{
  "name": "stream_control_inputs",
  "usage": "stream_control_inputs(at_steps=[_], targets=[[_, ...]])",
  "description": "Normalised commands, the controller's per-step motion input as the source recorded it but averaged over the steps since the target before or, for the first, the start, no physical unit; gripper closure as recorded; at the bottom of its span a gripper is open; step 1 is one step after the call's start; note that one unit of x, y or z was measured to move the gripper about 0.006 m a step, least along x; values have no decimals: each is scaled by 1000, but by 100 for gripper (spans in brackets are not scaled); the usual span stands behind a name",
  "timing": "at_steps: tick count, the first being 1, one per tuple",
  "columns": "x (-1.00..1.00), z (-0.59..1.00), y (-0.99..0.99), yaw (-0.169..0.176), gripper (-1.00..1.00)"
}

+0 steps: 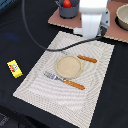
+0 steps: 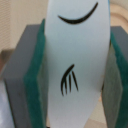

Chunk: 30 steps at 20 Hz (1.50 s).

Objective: Interact with the objects in diverse but meaningful ways.

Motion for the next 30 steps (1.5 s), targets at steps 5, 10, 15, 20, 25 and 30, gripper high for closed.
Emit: stream_control_inputs(at_steps=[5,10,15,20,25,30], targets=[[193,86,950,23,100],[179,39,951,19,100],[203,8,943,18,100],[211,0,931,17,100],[195,0,837,18,100],[282,36,502,3,100]])
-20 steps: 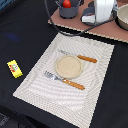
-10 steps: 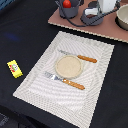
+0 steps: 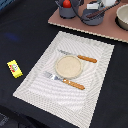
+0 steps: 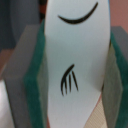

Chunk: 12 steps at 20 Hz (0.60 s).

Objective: Interact with the objects in diverse but meaningful ways.

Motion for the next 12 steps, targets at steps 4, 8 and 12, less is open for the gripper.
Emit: stream_control_inputs(at_steps=[4,8,12], targets=[[569,369,315,0,-100],[701,524,307,0,-100],[672,561,314,0,-100]])
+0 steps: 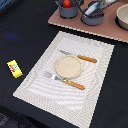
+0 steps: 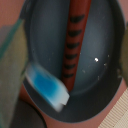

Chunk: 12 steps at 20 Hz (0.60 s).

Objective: Interact with the objects in diverse but meaningful ways.

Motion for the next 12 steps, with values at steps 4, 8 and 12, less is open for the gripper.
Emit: stream_control_inputs(at_steps=[4,8,12], targets=[[518,596,191,-1,-100],[406,574,-128,-18,-100],[259,266,-628,-47,-100]])
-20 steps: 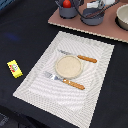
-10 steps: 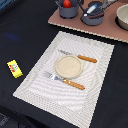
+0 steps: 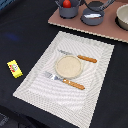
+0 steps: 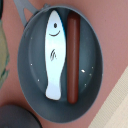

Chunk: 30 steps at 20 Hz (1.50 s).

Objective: Interact with the objects in diverse but meaningful ways.

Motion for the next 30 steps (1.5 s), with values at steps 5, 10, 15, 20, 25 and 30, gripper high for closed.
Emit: stream_control_inputs(at_steps=[5,10,15,20,25,30], targets=[[-15,-15,-794,-50,-100],[-358,-339,-760,-53,-100],[-526,-477,-667,-72,-100],[-575,-388,-637,-81,-100],[-579,-331,-626,-83,-100],[-592,-347,-603,-89,-100]])
